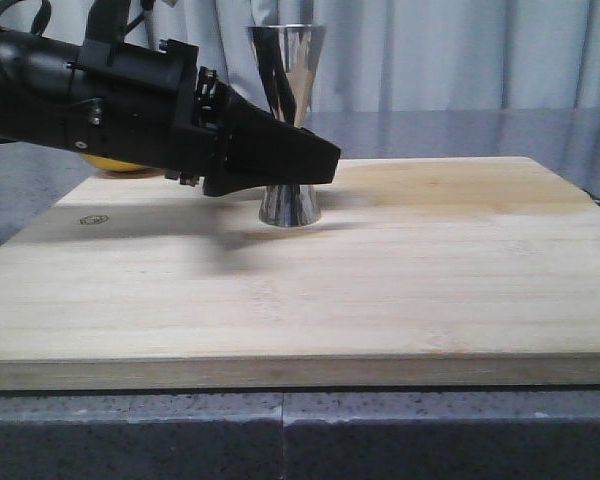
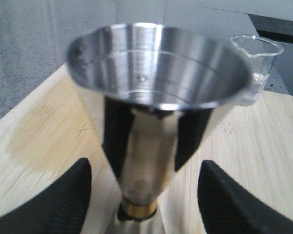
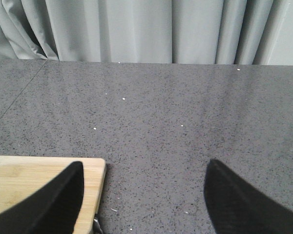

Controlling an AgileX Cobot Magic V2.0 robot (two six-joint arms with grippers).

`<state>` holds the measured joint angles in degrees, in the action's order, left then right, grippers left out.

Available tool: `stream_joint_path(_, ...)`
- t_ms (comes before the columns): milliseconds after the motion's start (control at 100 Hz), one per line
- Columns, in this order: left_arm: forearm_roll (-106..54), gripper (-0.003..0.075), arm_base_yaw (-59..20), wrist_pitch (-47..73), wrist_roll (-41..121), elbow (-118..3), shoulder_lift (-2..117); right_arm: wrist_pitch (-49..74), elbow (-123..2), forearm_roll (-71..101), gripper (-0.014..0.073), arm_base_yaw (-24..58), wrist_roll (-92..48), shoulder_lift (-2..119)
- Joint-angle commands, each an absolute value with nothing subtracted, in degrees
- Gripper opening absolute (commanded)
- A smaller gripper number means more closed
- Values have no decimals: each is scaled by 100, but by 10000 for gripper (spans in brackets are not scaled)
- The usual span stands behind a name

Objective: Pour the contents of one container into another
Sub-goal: 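Close the left gripper on the jigger's waist and lift it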

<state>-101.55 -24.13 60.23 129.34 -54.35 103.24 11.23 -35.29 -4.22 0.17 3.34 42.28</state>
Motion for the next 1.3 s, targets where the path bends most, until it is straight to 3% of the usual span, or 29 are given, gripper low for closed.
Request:
stream_joint_path(0,-10602,366,-2462,6423,12949,-5591,10095,644,-3749,-494,474,22,297,4225)
stream_joint_path(220,-10602,314,-2462,6444,12949,-5591,10095,644,-3749,-494,474,22,297,4225)
stream_joint_path(590,-10602,307,-2462,6465,12949,-5591,10095,655,-3749,-494,474,22,297,4225)
stream_joint_path(1290,-10602,-15,-2462,6927,12949,-5591,10095,715,-3749,-494,474,22,297,4225)
